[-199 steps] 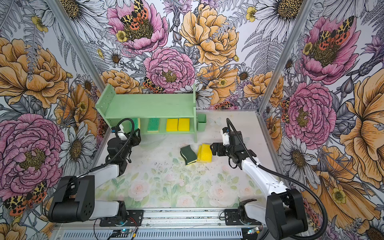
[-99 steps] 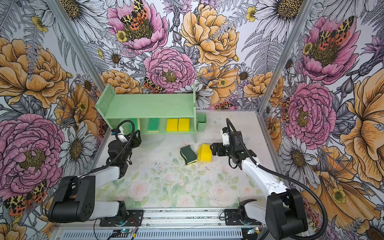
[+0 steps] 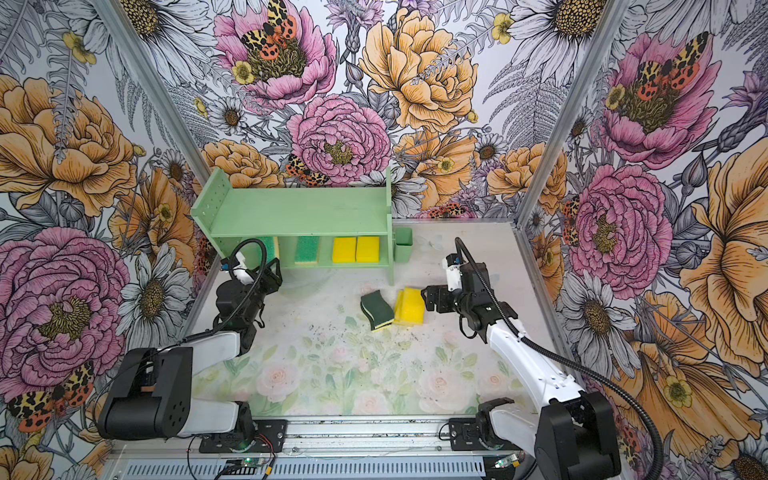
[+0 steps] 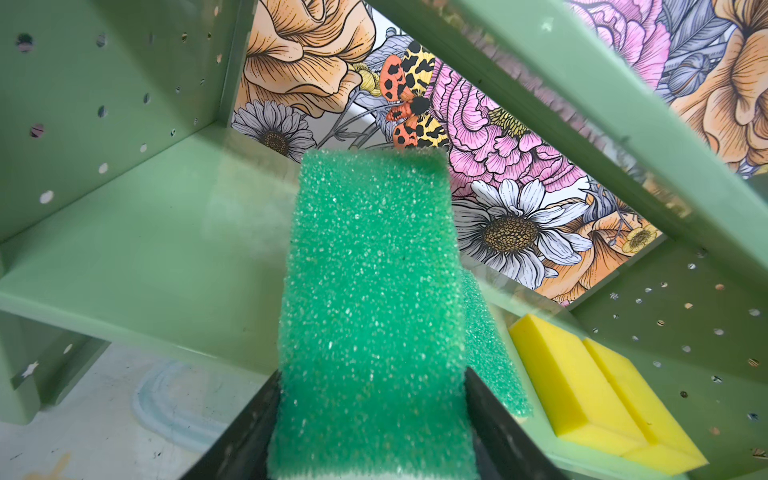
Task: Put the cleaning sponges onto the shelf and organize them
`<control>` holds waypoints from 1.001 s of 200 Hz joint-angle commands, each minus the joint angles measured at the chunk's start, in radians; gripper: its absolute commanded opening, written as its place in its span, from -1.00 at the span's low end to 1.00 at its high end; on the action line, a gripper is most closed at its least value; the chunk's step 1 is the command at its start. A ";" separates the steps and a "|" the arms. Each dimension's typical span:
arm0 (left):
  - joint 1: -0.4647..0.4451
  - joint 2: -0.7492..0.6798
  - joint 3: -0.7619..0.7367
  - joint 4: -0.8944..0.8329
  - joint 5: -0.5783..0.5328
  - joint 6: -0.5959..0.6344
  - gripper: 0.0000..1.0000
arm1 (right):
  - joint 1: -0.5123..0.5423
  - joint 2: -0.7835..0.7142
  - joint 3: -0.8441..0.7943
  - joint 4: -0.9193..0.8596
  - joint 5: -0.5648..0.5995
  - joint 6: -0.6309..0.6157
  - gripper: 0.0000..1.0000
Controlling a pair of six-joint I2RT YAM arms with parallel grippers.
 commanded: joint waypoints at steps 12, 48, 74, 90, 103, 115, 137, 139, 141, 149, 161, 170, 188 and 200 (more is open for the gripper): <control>0.012 0.042 0.015 0.078 0.027 -0.032 0.27 | -0.005 -0.034 0.017 -0.010 0.001 -0.012 0.84; 0.019 0.065 0.024 0.094 0.042 -0.034 0.27 | -0.006 -0.036 0.019 -0.012 0.001 -0.011 0.84; 0.022 0.077 0.029 0.105 0.057 -0.026 0.27 | -0.005 -0.034 0.020 -0.013 0.004 -0.013 0.84; 0.023 0.081 0.036 0.112 0.070 -0.015 0.27 | -0.005 -0.032 0.020 -0.013 0.005 -0.013 0.84; 0.024 0.086 0.043 0.113 0.078 -0.007 0.27 | -0.006 -0.027 0.019 -0.013 0.005 -0.015 0.84; 0.023 0.093 0.050 0.114 0.083 -0.001 0.27 | -0.006 -0.023 0.021 -0.012 0.004 -0.017 0.84; 0.024 0.109 0.053 0.137 0.081 -0.004 0.28 | -0.006 -0.016 0.022 -0.012 0.005 -0.020 0.84; 0.023 0.111 0.052 0.139 0.082 -0.004 0.27 | -0.007 -0.016 0.022 -0.012 0.004 -0.019 0.84; 0.022 0.113 0.052 0.141 0.083 -0.004 0.27 | -0.006 -0.015 0.022 -0.012 0.004 -0.020 0.84; 0.023 0.120 0.054 0.145 0.083 -0.006 0.27 | -0.006 -0.014 0.022 -0.013 0.004 -0.020 0.84; 0.023 0.128 0.056 0.152 0.084 -0.008 0.28 | -0.007 -0.013 0.022 -0.013 0.006 -0.019 0.84; 0.023 0.133 0.059 0.157 0.088 -0.009 0.28 | -0.006 -0.014 0.022 -0.012 0.006 -0.020 0.84; 0.023 0.139 0.063 0.157 0.094 -0.009 0.28 | -0.006 -0.012 0.022 -0.012 0.009 -0.022 0.84; 0.024 0.140 0.061 0.158 0.093 -0.006 0.28 | -0.006 -0.008 0.023 -0.012 0.010 -0.023 0.84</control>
